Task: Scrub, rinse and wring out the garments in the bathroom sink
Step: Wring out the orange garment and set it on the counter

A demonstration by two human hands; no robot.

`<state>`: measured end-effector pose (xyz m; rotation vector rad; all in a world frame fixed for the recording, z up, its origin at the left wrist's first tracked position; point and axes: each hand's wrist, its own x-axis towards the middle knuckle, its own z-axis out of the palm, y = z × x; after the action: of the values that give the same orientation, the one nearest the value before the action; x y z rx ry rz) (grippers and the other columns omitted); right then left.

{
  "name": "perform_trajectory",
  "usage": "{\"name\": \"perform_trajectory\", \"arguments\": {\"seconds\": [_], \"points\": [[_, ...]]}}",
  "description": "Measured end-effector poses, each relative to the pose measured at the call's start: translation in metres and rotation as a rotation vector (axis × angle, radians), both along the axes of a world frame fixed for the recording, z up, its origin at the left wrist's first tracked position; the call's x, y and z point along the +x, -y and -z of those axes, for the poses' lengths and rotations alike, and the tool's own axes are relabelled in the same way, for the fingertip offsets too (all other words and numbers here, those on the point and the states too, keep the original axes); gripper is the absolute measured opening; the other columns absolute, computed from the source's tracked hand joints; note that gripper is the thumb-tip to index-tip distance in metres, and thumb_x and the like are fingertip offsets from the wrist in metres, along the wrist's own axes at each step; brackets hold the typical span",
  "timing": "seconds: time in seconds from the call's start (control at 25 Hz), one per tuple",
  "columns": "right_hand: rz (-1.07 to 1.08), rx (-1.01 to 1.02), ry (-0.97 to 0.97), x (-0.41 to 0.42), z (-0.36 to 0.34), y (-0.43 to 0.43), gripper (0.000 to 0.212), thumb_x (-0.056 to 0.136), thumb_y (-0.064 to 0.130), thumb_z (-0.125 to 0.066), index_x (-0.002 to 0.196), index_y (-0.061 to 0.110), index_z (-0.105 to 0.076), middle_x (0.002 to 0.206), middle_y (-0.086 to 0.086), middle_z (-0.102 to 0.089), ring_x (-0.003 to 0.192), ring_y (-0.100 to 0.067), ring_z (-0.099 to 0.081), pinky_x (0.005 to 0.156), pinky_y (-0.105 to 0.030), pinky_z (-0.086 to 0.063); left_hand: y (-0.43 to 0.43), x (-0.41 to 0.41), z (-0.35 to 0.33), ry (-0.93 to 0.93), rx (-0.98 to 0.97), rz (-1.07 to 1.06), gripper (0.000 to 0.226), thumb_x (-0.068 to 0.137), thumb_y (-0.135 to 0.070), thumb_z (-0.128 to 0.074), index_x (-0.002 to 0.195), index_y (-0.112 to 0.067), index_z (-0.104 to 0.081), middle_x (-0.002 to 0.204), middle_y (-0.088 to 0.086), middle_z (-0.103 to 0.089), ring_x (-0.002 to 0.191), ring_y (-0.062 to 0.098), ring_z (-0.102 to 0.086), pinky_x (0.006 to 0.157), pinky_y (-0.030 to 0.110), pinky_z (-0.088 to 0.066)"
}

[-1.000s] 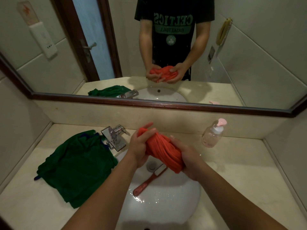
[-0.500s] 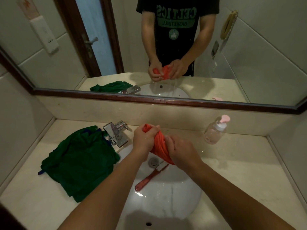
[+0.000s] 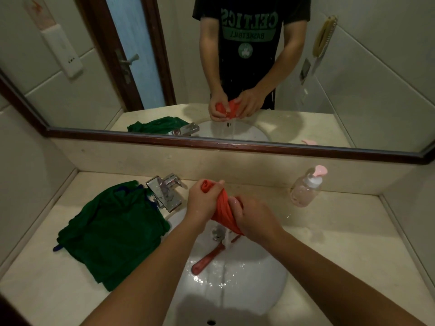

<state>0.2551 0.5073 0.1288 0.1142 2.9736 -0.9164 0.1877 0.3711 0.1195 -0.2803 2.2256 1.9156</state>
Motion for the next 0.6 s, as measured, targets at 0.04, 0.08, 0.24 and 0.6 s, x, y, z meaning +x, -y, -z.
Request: {"name": "perform_trajectory", "arguments": {"seconds": [0.04,0.08,0.24,0.6], "points": [[0.092,-0.160,0.019,0.001,0.000,-0.001,0.038,0.106,0.048,-0.042,0.114,0.022,-0.068,0.100,0.002,-0.070,0.090,-0.018,-0.066,0.083,-0.037,-0.054,0.003,-0.001,0.000,0.013,0.051,-0.007,0.023,0.089,-0.038,-0.074,0.092,-0.017,-0.067,0.092,0.006,-0.070,0.089,0.025,-0.068,0.082,0.040,-0.057],[0.183,-0.323,0.043,0.003,0.000,-0.002,0.036,0.103,0.052,-0.048,0.117,0.025,-0.068,0.103,0.008,-0.070,0.094,-0.013,-0.067,0.086,-0.035,-0.055,0.006,-0.001,-0.001,0.021,0.092,-0.019,0.027,0.088,-0.041,-0.075,0.097,-0.018,-0.066,0.096,0.005,-0.070,0.091,0.025,-0.068,0.081,0.039,-0.057],[0.267,-0.558,0.091,0.011,0.002,0.005,0.042,0.093,0.063,-0.061,0.122,0.033,-0.067,0.112,0.013,-0.069,0.100,-0.004,-0.066,0.088,-0.028,-0.055,0.010,0.001,-0.002,0.134,0.073,0.027,0.066,0.078,-0.063,-0.074,0.121,-0.016,-0.056,0.110,0.007,-0.066,0.098,0.024,-0.067,0.077,0.039,-0.056],[0.418,-1.214,0.358,0.017,-0.013,0.013,0.041,0.094,0.051,-0.066,0.099,0.010,-0.071,0.071,-0.010,-0.064,0.045,-0.018,-0.053,0.037,-0.022,-0.034,0.043,0.011,-0.001,-0.154,0.251,0.215,0.075,0.056,-0.062,-0.083,0.123,-0.034,-0.064,0.126,-0.003,-0.066,0.110,0.006,-0.066,0.084,0.019,-0.055]]}}
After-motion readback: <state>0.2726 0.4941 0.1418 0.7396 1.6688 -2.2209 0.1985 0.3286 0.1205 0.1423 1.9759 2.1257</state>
